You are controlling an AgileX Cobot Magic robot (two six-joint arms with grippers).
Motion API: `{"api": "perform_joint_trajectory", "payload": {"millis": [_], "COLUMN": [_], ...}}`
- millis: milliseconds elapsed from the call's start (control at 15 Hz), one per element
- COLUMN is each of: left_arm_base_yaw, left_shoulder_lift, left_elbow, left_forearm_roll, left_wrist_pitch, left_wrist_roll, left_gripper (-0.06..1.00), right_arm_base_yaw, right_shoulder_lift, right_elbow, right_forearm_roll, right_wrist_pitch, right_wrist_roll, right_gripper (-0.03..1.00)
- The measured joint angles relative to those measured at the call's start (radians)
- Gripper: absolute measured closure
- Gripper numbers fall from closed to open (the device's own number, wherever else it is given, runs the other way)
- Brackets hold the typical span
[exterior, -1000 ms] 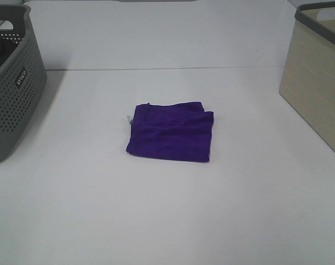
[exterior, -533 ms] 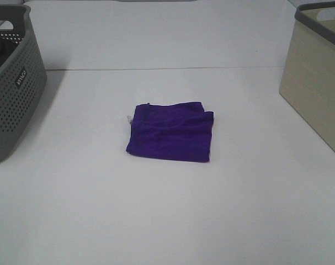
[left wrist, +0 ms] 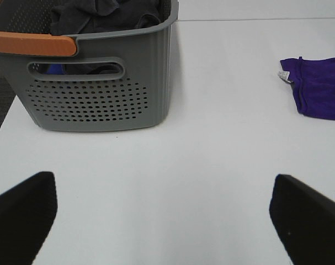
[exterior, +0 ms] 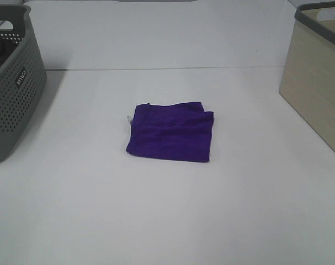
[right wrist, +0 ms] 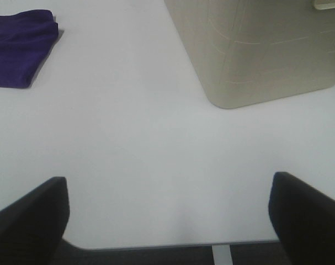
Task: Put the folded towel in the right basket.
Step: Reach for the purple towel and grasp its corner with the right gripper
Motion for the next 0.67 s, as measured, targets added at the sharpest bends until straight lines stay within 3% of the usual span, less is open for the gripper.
{"api": "perform_joint_trajectory", "payload": {"millis": [200,533,667], "left_arm_base_yaw": [0.0,0.0,0.0], "left_shoulder_lift": [0.0,0.0,0.0], "left_elbow": [0.0,0.0,0.0], "left_forearm_roll": [0.0,0.0,0.0], "left_wrist_pitch": [0.0,0.0,0.0], "left_wrist_roll": [0.0,0.0,0.0], "left_gripper": [-0.05,-0.05,-0.05], "right_arm_base_yaw": [0.0,0.0,0.0], "right_shoulder_lift": [0.249,0.935,1.042], "right_elbow": [-0.143,-0.639,-0.682], "right_forearm_roll": [0.08,0.289,0.315], "right_wrist_pitch": [0.102,0.108,0.107], "right_wrist_roll": [0.017,0.007,-0.014], "right_gripper": [0.02,0.02,0.02]}}
